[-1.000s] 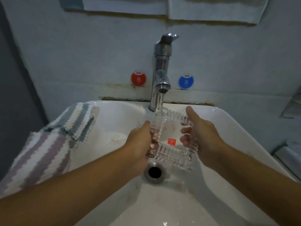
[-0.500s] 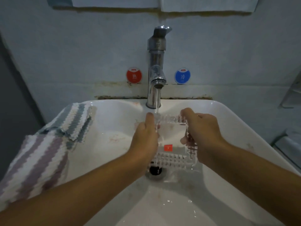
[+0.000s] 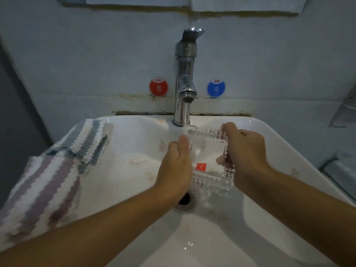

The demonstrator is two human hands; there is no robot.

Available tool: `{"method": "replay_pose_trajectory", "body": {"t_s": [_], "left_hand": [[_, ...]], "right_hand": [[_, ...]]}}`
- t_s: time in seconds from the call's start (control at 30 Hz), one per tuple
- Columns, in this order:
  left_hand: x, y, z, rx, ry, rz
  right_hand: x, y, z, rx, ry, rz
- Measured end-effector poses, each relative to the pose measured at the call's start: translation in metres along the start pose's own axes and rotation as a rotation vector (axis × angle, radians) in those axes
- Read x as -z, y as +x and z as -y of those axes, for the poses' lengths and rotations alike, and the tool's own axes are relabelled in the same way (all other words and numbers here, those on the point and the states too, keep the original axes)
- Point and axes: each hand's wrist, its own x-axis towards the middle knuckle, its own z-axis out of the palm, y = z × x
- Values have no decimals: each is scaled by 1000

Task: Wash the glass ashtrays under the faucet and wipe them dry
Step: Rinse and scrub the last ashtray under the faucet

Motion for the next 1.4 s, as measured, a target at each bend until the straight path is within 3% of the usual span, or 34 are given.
{"method": "replay_pose_trajectory", "body": {"t_s": [0.07,0.2,0.4,0.67,0.83,0.97,1.1,1.23,1.4], "left_hand": [[-4,-1,6,33,12,3],[4,14,1,238,-131,-22],[2,3,7,50,-41,11],[12,18,-8,207,-128,-19],[16,14,-14,124,-80,-96],[19,13,-22,-154,69,-210],[16,9,-22,-350,199,-162],[15,9,-14,-359,256,-115],[15,18,-23,-220,233,-152]], "right_hand": [[2,2,-3,-24,-3,5],[-3,2,-9,-26,-126,189],[-4,0,-8,-31,37,44],[-8,-7,-14,-56,-5,146],[-8,-8,-10,16,-42,227],[-3,3,3,182,-253,320],[-17,6,18,334,-533,480],[-28,6,19,280,-547,655],[-11,21,24,188,-658,615]]}}
